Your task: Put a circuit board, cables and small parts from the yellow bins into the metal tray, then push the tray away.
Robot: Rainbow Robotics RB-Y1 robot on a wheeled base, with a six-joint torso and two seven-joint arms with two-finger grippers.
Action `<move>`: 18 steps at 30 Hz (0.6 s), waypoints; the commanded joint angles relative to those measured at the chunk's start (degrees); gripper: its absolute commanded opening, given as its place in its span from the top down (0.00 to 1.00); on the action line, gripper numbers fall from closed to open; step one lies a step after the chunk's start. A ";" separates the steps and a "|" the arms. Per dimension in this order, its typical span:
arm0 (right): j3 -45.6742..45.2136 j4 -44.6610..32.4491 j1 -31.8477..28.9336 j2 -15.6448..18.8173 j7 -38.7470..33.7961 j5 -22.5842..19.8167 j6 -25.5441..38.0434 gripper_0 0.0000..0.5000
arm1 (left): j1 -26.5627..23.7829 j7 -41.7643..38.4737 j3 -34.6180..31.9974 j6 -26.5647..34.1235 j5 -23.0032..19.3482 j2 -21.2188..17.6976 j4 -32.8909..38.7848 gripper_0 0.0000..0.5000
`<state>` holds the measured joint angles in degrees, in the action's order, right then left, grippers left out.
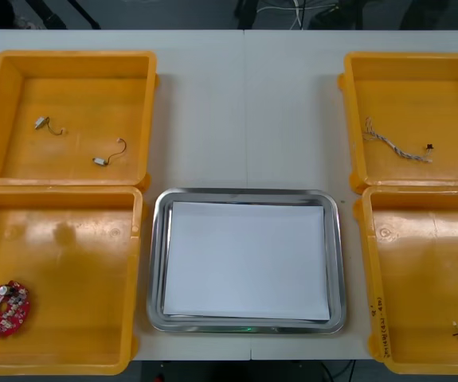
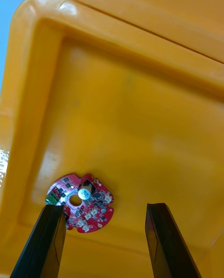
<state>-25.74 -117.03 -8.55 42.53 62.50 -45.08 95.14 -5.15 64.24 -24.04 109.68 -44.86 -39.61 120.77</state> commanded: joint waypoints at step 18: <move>3.94 7.61 -0.85 -2.10 -8.36 -2.29 -9.00 0.00 | 7.09 -13.53 -6.55 0.32 2.85 5.42 1.84 0.00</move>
<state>-23.40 -110.08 -8.56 41.34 56.10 -46.74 87.42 -0.47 55.64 -28.33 109.68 -43.00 -35.08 120.78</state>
